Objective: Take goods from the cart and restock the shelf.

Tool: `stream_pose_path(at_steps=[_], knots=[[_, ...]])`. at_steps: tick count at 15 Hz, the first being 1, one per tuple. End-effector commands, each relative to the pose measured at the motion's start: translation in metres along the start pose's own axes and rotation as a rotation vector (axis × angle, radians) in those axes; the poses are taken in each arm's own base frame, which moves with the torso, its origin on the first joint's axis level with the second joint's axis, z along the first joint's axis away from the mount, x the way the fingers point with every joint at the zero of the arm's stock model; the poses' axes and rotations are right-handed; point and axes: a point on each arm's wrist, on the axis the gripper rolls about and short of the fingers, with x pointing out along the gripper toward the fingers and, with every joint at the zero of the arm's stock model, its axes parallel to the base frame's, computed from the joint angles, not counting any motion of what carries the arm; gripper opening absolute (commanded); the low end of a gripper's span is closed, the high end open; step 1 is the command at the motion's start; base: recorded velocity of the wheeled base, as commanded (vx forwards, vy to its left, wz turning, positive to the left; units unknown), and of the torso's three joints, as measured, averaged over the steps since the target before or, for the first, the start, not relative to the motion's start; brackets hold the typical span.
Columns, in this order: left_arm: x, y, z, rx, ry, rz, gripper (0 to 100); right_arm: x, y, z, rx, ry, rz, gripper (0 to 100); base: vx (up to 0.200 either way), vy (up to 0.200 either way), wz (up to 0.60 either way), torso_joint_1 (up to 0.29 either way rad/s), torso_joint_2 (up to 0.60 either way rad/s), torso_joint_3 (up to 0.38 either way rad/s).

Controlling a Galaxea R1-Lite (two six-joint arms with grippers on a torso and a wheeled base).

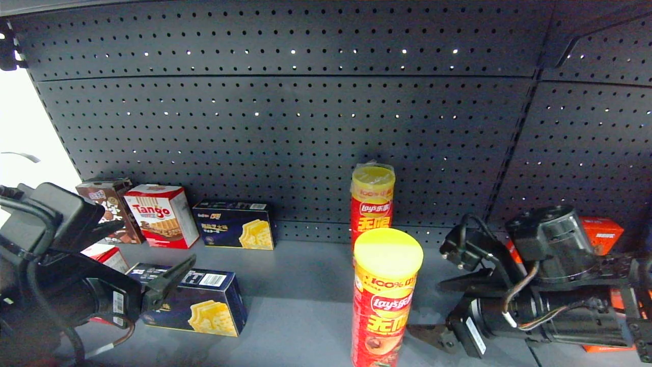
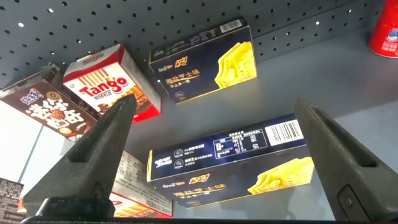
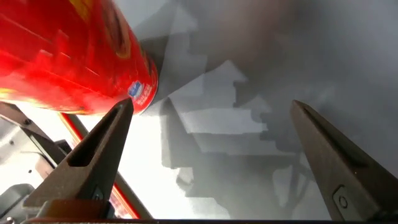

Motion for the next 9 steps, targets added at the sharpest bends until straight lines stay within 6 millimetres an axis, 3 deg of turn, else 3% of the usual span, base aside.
stream_pose_path(at_steps=[1,2,3,6,8,9], knots=[[-0.013,0.003,-0.002,-0.009,-0.031,0.013,100,-0.056,-0.01,0.014,0.017,-0.198,-0.082,100,0.0,0.0,0.0,0.0,0.0,0.0],[-0.018,0.005,-0.004,-0.013,-0.04,0.025,100,-0.071,-0.013,0.014,0.026,-0.239,-0.108,100,0.0,0.0,0.0,0.0,0.0,0.0],[-0.028,0.009,-0.014,-0.019,-0.041,0.059,100,-0.103,-0.024,0.004,0.064,-0.313,-0.205,100,0.0,0.0,0.0,0.0,0.0,0.0],[-0.05,0.016,-0.03,-0.044,-0.056,0.138,100,-0.155,-0.029,-0.037,0.138,-0.415,-0.423,100,0.0,0.0,0.0,0.0,0.0,0.0],[-0.064,0.014,-0.045,-0.05,-0.06,0.159,100,-0.171,-0.014,-0.083,0.19,-0.441,-0.546,100,0.0,0.0,0.0,0.0,0.0,0.0],[-0.069,0.013,-0.053,-0.047,-0.057,0.162,100,-0.169,-0.008,-0.106,0.222,-0.432,-0.61,100,0.0,0.0,0.0,0.0,0.0,0.0]])
